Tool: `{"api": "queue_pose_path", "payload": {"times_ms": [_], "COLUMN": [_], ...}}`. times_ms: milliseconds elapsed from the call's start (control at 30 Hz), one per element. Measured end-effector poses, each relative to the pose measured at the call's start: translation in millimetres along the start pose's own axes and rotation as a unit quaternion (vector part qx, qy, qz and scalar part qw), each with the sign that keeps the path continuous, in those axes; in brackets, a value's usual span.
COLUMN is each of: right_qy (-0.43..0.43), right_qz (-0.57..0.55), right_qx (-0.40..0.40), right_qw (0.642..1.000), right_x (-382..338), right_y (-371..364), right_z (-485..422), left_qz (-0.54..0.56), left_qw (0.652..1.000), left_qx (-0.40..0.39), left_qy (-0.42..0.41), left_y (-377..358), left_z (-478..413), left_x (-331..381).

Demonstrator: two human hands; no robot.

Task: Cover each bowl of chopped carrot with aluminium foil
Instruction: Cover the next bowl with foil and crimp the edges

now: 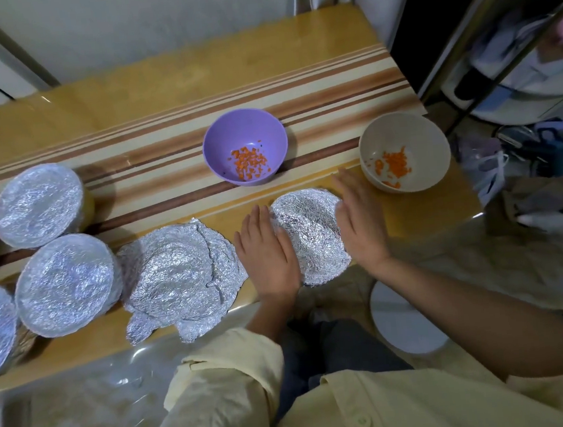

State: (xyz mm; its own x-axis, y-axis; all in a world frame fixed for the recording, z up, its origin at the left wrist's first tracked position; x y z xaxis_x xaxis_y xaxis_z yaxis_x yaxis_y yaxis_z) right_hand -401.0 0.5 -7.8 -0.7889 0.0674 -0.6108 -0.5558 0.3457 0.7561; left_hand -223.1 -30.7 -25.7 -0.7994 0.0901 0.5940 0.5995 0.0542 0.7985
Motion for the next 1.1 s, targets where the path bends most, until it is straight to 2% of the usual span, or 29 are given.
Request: {"api": "queue_pose_path", "payload": {"times_ms": [67,100,200,433,600,933,1033,1100], "right_qy": [0.079,0.092,0.063,0.012,-0.020,-0.099,-0.128,-0.154], "right_qz": [0.045,0.055,0.060,-0.050,-0.108,-0.176,-0.206,-0.206], "right_qx": [-0.081,-0.114,-0.155,-0.077,-0.057,-0.074,-0.041,0.009], "right_qw": [0.993,0.988,0.984,0.996,0.992,0.977,0.969,0.966], "right_x": [-7.1,-7.5,-0.8,9.7,16.7,25.8,27.6,28.2], "right_y": [-12.6,-20.1,-35.2,-31.8,-29.8,-33.5,-31.8,-25.1], "right_z": [-10.8,-12.5,-10.6,-13.4,-15.2,-10.4,-5.1,2.4], "left_qz": [-0.020,-0.022,0.015,0.184,0.239,0.228,0.191,0.162], "left_qw": [1.000,0.999,0.998,0.980,0.966,0.968,0.977,0.983], "left_qx": [-0.018,-0.028,-0.048,-0.060,-0.054,-0.079,-0.084,-0.067], "left_qy": [-0.016,-0.020,-0.024,0.038,0.078,0.068,0.048,0.046], "left_y": [-7.1,-11.0,-18.6,-19.8,-19.7,-22.3,-19.1,-12.8], "left_z": [0.7,0.7,0.9,2.4,2.8,-0.1,-4.4,-7.0], "left_x": [5.2,6.0,2.1,-11.9,-16.7,-18.2,-16.7,-15.8]}}
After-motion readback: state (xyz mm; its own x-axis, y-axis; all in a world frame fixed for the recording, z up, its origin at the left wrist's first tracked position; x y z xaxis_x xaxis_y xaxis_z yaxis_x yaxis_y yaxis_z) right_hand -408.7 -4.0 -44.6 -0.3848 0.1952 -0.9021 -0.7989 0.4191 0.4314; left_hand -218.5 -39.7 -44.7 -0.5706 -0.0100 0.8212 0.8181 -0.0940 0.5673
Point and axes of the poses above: each hand's wrist, its own z-axis away from the middle knuckle, its own y-axis out of the back of the hand, x = y × z, the point moved 7 cm from there along -z, towards the middle knuckle, and after that the axes turned 6 degrees about y, right-handed, at the moved point
